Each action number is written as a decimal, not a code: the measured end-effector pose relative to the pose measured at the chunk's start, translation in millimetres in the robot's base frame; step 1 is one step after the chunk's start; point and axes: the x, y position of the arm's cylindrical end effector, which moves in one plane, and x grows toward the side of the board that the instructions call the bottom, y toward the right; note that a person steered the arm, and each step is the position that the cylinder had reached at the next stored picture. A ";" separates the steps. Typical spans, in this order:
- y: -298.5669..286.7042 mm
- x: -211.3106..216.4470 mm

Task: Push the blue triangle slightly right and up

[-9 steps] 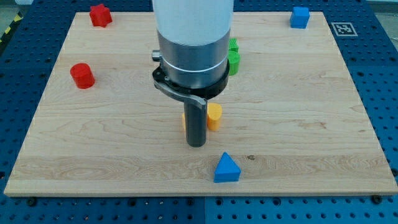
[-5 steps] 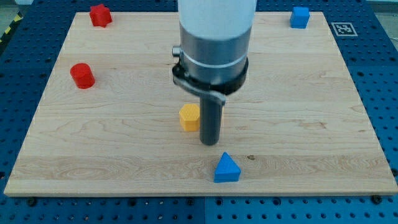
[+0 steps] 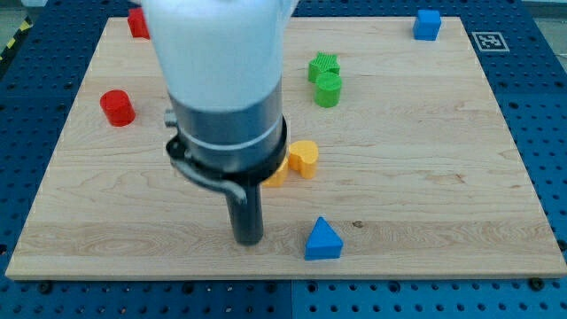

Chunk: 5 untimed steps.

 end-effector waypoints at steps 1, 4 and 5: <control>21.8 19.2; 71.7 19.2; 86.7 19.2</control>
